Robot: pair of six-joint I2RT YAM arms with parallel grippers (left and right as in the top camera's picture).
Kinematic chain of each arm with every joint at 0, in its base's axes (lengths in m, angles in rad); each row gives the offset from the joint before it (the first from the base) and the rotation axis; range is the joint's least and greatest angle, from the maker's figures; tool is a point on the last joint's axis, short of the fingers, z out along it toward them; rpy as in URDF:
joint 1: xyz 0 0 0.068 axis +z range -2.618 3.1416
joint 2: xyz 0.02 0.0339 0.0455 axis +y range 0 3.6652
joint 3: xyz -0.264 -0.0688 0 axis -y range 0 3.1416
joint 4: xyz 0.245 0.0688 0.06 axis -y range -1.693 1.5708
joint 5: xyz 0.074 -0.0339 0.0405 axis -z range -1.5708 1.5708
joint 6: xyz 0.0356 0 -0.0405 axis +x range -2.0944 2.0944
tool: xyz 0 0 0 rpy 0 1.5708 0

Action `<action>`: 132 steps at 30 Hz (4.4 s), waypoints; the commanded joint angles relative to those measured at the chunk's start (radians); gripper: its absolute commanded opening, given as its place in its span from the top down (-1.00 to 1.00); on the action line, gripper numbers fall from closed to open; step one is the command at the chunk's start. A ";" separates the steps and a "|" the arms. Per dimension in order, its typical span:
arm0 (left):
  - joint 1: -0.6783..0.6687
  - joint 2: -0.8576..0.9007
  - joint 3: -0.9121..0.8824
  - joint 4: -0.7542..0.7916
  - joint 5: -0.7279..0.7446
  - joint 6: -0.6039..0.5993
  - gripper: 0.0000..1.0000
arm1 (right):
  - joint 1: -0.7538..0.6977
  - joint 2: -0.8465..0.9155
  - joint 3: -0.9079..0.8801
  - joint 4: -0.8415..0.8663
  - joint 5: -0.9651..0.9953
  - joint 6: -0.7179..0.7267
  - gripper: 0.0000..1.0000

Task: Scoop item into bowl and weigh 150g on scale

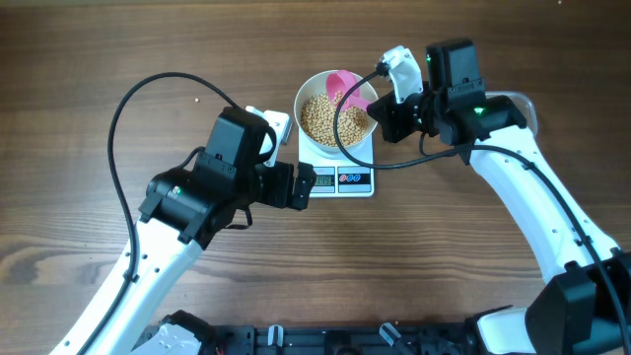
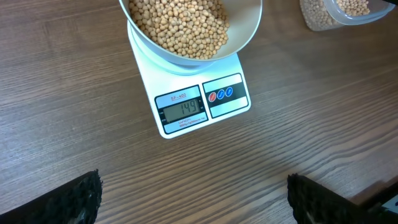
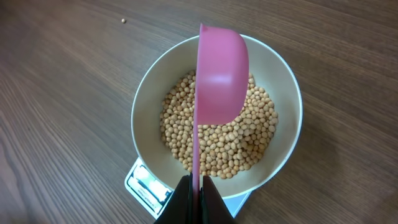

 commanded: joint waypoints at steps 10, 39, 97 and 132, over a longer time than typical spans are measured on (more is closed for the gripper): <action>-0.005 0.002 0.005 0.002 0.009 -0.002 -1.00 | 0.005 -0.030 0.012 0.006 -0.021 -0.211 0.91; -0.005 0.002 0.005 0.002 0.009 -0.002 -1.00 | 0.010 -0.030 0.012 0.012 0.095 -0.309 0.91; -0.005 0.002 0.005 0.002 0.009 -0.002 -1.00 | -0.002 -0.093 0.012 0.050 -0.030 -0.080 0.91; -0.005 0.002 0.005 0.002 0.009 -0.002 -1.00 | -0.655 -0.185 0.003 -0.305 0.310 0.049 0.91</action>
